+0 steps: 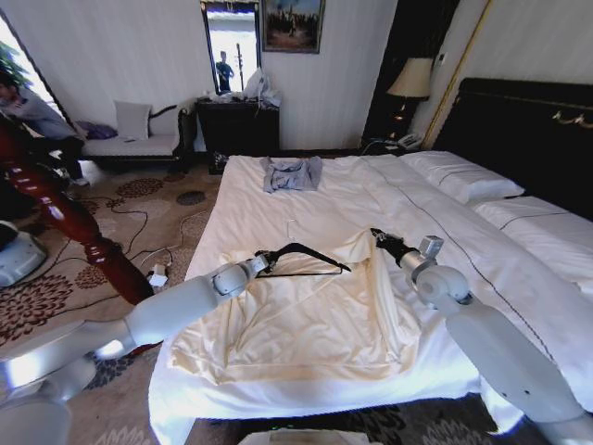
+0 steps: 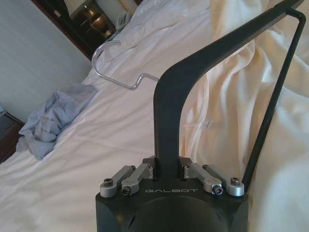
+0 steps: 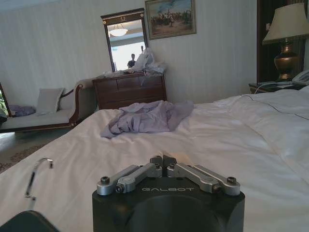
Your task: Pick up the clothes from the bed and hang them on the clothes hanger.
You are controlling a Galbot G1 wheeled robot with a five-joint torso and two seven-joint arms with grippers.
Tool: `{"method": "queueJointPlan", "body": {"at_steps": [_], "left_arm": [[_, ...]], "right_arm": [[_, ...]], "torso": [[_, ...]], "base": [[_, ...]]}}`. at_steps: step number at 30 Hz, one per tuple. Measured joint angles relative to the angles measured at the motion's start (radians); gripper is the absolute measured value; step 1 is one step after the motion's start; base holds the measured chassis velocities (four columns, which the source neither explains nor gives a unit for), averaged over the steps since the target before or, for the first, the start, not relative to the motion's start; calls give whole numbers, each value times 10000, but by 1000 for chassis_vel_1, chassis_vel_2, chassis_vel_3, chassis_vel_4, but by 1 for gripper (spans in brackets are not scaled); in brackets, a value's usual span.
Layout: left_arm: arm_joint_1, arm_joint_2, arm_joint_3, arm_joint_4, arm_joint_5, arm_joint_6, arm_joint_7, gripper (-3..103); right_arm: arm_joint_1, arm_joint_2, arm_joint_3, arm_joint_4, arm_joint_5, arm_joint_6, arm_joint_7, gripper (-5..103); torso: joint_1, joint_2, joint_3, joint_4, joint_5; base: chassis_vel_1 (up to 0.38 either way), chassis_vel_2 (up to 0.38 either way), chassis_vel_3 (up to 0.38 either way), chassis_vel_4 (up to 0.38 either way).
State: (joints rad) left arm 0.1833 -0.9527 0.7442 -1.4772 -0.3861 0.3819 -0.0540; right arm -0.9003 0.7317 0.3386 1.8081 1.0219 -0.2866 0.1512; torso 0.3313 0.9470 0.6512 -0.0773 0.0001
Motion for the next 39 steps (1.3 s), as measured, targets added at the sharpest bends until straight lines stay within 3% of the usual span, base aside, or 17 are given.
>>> {"method": "queueJointPlan", "body": {"at_steps": [5, 9, 14, 22, 33, 39], "left_arm": [[-76, -268, 53, 262, 9, 205, -263, 22], [-7, -465, -75, 468, -361, 515, -892, 22], [114, -677, -205, 586, -660, 695, -1265, 22], [115, -1111, -134, 683, -989, 884, -1277, 22], [76, -1069, 208, 190, -1157, 1162, -1311, 22], [71, -1472, 177, 631, -1157, 1258, -1721, 22]], "right_arm": [[-103, 34, 57, 127, 34, -17, 20, 0], [-166, 165, 73, 284, 95, -74, 97, 0], [-236, 327, 68, 516, 259, -161, 238, 0], [-338, 488, -40, 707, 364, -242, 432, 0], [-40, 616, -47, 470, 572, -245, 605, 0], [10, 731, -86, 612, 877, -315, 770, 0]], "torso": [[0, 0, 0, -1, 0], [1, 0, 0, 1, 0], [0, 1, 0, 2, -1], [0, 1, 0, 1, -1], [0, 0, 0, 2, -1], [0, 0, 0, 1, -2]], "base": [[0, 0, 0, 0], [0, 0, 0, 0], [0, 0, 0, 0], [0, 0, 0, 0], [0, 0, 0, 0], [0, 0, 0, 0]]}}
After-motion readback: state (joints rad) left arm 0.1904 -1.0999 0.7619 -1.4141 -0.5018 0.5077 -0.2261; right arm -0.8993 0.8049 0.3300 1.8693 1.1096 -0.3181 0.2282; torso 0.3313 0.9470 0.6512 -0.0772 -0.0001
